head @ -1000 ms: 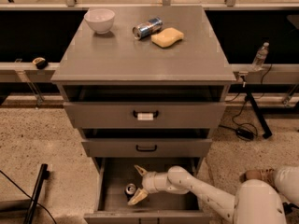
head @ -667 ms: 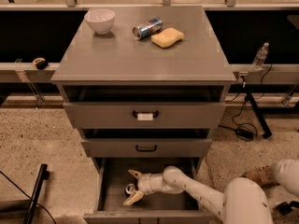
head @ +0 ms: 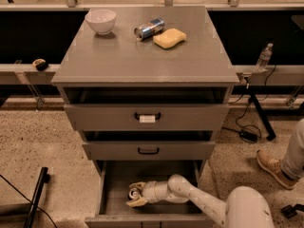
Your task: Pick pepsi can from bottom drawer and place on counter
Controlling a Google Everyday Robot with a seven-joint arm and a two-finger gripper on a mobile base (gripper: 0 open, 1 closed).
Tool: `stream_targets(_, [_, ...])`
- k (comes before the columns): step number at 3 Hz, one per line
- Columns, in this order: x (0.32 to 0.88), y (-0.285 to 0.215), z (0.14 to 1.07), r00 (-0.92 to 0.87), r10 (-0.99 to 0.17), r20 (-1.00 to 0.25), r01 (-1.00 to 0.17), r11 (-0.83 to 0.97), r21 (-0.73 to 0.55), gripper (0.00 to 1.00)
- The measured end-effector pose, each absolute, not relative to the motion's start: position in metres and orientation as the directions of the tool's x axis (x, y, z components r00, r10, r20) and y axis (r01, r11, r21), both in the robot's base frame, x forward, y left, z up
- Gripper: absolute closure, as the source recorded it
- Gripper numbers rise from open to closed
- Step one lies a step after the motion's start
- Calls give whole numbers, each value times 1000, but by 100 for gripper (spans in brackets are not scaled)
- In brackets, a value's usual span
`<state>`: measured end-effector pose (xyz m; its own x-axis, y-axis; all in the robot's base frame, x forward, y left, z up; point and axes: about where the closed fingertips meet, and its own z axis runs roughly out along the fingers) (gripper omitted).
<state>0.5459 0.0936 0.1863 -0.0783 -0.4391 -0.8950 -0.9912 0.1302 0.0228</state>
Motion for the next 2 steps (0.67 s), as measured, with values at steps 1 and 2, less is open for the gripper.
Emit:
stream_targets(1, [539, 91, 208, -28, -383, -923, -992, 128, -23, 73])
stream_targets(2, [541, 66, 264, 92, -361, -928, -975, 155, -157, 96])
